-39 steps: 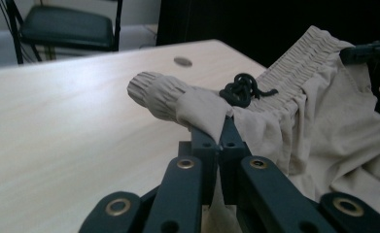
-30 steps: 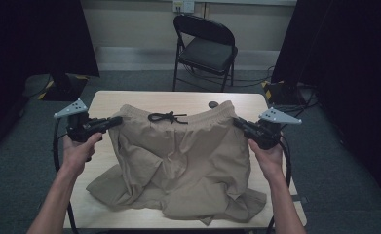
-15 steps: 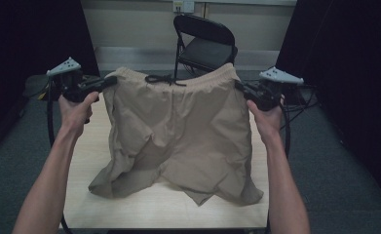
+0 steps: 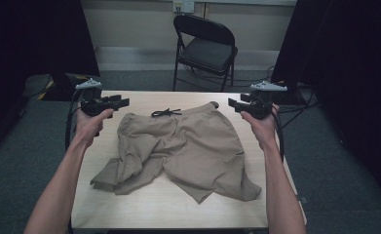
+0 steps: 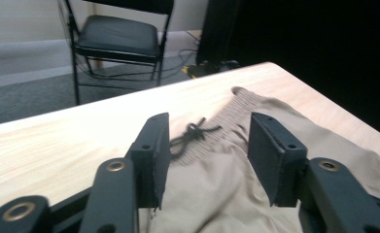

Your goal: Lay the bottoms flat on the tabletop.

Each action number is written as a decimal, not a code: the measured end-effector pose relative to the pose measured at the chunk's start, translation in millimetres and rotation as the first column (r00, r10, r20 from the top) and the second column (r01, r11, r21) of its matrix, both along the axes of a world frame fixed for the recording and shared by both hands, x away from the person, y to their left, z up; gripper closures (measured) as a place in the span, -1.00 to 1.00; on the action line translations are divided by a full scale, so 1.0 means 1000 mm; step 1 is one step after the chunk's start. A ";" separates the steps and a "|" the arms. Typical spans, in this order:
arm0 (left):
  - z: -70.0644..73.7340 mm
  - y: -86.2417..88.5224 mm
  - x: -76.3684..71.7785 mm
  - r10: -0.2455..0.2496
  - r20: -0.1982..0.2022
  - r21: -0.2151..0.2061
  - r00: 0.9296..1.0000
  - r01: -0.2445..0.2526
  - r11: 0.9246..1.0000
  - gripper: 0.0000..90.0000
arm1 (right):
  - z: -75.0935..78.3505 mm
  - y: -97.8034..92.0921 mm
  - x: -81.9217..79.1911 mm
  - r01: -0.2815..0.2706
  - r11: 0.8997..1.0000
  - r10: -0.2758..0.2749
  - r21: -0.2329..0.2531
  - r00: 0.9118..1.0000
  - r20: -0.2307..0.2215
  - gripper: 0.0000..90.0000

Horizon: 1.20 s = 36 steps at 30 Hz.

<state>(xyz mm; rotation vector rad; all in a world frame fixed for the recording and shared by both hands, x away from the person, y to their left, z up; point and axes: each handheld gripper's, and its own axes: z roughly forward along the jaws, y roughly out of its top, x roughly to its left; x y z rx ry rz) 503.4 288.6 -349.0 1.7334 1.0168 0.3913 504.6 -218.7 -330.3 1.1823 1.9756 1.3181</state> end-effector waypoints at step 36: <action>-0.129 0.005 -0.125 -0.069 -0.182 0.128 0.981 0.093 0.987 0.70 | -0.143 0.186 -0.085 -0.435 0.899 0.413 -0.053 0.881 -0.232 -0.24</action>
